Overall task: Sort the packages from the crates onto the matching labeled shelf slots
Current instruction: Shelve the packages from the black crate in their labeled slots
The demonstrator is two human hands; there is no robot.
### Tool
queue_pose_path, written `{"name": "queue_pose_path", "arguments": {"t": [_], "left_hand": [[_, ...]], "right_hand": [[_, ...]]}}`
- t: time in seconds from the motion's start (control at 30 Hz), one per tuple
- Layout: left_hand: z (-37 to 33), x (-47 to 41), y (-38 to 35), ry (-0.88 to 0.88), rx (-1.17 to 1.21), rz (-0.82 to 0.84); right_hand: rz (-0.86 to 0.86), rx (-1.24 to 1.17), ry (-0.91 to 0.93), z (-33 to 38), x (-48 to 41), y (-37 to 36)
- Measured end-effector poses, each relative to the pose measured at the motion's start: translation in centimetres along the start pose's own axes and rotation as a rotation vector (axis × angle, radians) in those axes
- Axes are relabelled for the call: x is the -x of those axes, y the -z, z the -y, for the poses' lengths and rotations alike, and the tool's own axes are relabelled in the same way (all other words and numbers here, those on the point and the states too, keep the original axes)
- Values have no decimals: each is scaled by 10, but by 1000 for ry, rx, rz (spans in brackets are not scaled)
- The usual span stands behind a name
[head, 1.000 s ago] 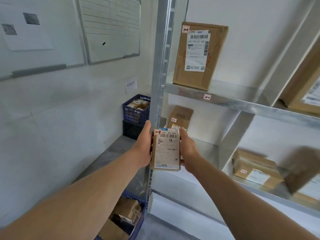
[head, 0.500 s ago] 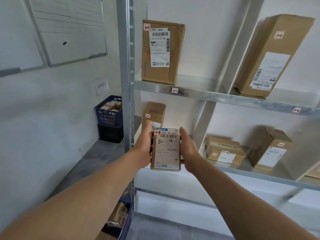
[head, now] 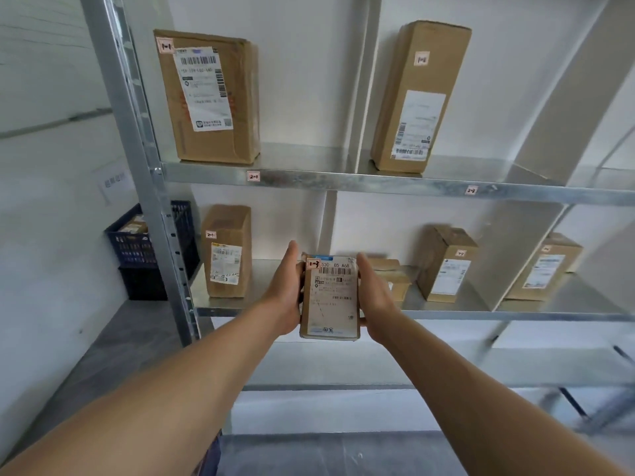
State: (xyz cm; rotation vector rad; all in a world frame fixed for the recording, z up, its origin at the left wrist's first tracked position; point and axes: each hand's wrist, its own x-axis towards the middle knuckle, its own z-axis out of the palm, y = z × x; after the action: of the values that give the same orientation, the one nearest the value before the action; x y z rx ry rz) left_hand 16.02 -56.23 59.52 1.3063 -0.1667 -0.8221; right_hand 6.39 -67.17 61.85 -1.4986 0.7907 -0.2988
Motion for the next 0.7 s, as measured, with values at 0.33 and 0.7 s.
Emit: {"name": "queue_pose_path", "arguments": {"t": [0.33, 0.7], "left_hand": [[4, -53, -144, 40, -106, 140], [5, -91, -318, 14, -201, 317]], "right_hand": [[-143, -41, -5, 13, -40, 139], [-360, -109, 30, 28, -49, 299]]}}
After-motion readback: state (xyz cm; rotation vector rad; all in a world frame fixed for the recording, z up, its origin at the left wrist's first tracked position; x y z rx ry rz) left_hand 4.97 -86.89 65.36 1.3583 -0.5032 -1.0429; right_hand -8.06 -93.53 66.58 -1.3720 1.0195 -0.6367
